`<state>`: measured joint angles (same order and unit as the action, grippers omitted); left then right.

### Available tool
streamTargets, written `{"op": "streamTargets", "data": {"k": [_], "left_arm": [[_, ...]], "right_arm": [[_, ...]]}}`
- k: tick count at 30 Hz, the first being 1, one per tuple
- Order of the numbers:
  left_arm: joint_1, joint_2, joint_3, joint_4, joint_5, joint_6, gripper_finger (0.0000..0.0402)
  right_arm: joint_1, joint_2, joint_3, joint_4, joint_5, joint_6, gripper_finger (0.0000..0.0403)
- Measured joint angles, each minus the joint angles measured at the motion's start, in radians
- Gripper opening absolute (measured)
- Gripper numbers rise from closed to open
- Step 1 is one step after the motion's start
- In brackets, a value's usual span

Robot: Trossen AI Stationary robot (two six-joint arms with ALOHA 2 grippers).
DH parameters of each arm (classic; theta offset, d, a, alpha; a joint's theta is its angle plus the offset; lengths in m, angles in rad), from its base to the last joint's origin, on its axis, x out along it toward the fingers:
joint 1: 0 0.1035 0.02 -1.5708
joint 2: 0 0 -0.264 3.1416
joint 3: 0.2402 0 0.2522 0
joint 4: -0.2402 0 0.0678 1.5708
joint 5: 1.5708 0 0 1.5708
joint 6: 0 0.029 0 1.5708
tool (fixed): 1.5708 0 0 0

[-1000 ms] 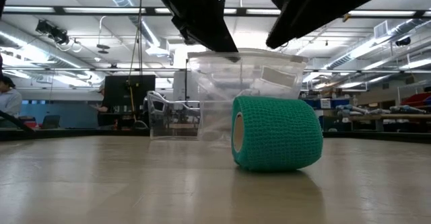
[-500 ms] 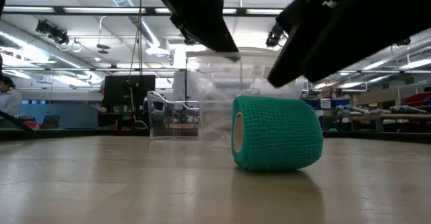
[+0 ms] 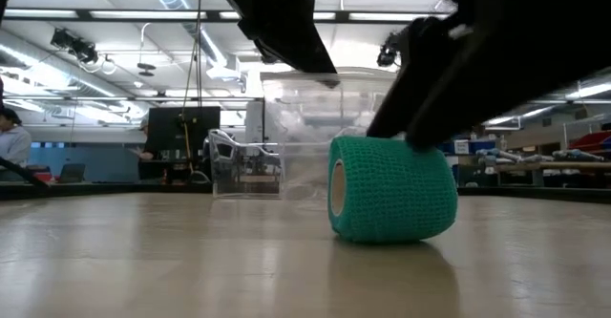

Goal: Roll bandage
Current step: Put the rolled green bandage into the transparent zip bag

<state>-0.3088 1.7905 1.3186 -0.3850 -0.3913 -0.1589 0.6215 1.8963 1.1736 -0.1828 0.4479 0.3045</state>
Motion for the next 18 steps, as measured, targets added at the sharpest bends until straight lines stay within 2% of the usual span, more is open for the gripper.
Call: {"op": "streamTargets", "data": {"k": [5,9,13,18], "left_arm": [[0.000,0.000,0.000,-0.001,0.000,0.001,0.0003],[0.000,0.000,0.000,-0.003,0.002,0.000,0.0003],[0.000,0.000,0.000,-0.003,0.004,-0.001,0.0004],[0.000,0.000,0.001,-0.003,0.004,-0.033,0.0004]], "right_arm": [[-0.011,0.037,-0.001,0.000,-0.025,-0.019,0.0305],[-0.014,0.048,-0.001,0.001,-0.010,-0.021,0.0309],[-0.014,0.055,0.000,-0.015,0.002,-0.018,0.0281],[-0.014,0.065,-0.001,-0.033,0.003,-0.018,0.0217]]}}
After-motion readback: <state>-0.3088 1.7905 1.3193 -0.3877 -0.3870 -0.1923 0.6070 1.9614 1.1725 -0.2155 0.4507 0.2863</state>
